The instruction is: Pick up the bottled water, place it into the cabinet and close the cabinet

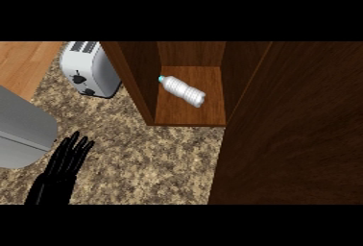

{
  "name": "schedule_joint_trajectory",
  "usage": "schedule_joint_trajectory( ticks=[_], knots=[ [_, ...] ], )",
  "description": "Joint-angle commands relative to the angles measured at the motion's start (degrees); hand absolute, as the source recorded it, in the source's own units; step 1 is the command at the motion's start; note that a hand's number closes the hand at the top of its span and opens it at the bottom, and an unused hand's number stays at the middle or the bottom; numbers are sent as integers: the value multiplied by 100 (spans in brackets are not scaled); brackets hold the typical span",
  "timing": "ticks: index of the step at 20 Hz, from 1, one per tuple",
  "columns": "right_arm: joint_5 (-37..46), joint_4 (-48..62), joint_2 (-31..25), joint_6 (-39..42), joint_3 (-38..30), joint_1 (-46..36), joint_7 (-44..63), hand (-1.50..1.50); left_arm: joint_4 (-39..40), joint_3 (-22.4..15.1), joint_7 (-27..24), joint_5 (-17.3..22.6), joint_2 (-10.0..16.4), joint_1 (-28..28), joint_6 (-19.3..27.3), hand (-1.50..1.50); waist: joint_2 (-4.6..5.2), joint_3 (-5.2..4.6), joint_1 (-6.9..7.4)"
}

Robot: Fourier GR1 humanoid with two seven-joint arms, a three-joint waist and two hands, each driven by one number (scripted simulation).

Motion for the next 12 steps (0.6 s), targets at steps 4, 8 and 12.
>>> schedule_joint_trajectory(
  ticks=[4, 8, 12],
  knots=[
    [1164, -1398, -8, -797, 1175, -463, 555, 150, -350, 564, -129, 109, 768, 455, -342, -150, -41, -21, -23],
    [1526, -996, 239, -1274, 1971, -1248, 559, 150, -686, 568, -152, 106, 806, 713, -321, -150, -38, -21, 33],
    [1742, -502, 365, -1683, 2628, -2127, 701, 150, -849, 734, -262, 165, 1010, 954, -501, -150, -55, -29, 95]
  ],
)
